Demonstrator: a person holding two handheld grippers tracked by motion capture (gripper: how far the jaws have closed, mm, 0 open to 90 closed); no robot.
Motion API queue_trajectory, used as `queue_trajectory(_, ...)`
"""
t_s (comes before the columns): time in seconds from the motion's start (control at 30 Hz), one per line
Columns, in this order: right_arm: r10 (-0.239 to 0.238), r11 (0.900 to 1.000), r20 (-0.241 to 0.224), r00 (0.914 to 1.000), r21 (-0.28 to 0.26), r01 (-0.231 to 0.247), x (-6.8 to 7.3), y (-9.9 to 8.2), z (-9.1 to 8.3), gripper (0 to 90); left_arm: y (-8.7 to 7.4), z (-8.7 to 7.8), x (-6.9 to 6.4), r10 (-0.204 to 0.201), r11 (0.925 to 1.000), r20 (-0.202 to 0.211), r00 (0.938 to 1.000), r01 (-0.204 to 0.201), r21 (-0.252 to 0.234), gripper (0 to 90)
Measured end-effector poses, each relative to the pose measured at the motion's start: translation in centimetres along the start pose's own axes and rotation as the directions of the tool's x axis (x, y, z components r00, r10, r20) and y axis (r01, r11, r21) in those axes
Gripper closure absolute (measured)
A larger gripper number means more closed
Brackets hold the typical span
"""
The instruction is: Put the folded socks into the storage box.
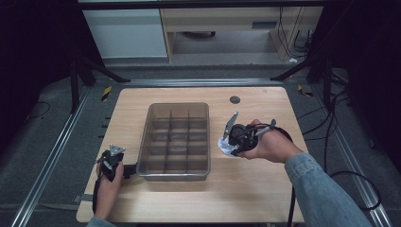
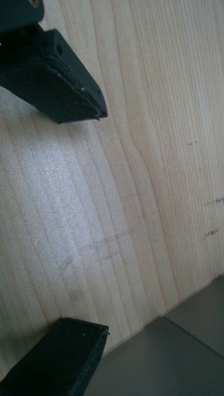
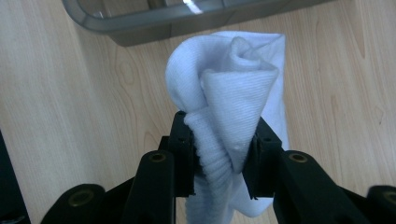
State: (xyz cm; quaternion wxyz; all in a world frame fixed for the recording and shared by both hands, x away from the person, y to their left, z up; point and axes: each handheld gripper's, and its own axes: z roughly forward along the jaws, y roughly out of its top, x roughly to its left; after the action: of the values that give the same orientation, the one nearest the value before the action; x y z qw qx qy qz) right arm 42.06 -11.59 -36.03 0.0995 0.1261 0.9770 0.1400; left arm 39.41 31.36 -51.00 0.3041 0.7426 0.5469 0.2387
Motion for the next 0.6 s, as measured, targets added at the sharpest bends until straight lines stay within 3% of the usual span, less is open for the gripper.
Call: queue_trajectory(0.6, -0.063, 0.9977, -0.006, 0.998, -0.024, 0.063, 1.4, 5.2, -2.0, 68.2, 0.0, 0.0, 0.0, 0.001, 1.0, 0.001, 1.0, -0.001, 0.002, 0.0)
